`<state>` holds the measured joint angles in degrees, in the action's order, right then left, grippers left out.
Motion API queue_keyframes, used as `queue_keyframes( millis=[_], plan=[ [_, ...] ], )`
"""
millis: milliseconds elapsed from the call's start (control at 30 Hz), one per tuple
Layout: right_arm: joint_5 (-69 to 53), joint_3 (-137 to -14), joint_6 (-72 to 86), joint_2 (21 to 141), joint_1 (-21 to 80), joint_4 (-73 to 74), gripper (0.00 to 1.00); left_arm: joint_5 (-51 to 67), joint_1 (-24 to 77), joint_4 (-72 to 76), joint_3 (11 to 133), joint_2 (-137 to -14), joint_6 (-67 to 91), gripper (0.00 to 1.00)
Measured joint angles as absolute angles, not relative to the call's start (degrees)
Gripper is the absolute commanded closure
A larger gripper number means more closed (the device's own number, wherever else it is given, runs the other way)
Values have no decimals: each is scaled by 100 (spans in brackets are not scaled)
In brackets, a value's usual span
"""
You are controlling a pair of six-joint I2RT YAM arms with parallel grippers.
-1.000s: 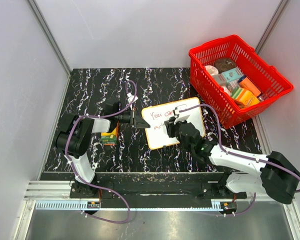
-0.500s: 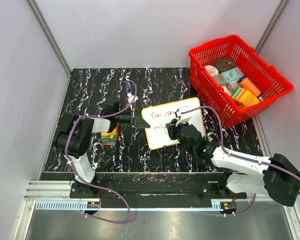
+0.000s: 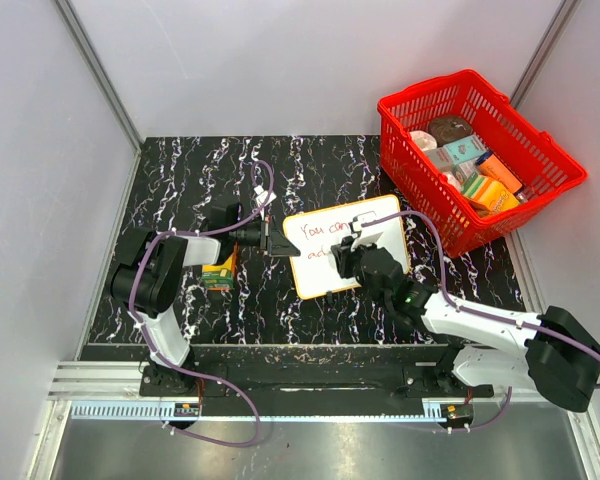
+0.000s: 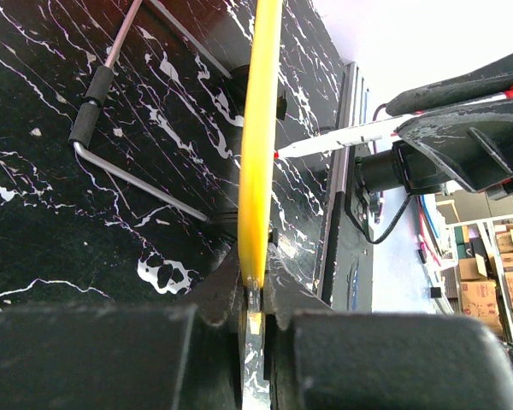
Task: Write a sentence on the whiteboard
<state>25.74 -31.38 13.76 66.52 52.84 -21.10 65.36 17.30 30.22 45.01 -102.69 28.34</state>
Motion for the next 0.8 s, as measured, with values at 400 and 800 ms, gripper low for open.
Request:
queue_keyframes(
  millis=[400, 800],
  plan=[
    [2633, -3312, 1302, 6814, 5284, -2156, 100, 6536, 1730, 3009, 4501, -10267, 2829, 100],
    [2746, -3321, 1306, 6812, 5264, -2156, 100, 6534, 1730, 3006, 4501, -10267, 2829, 100]
  ],
)
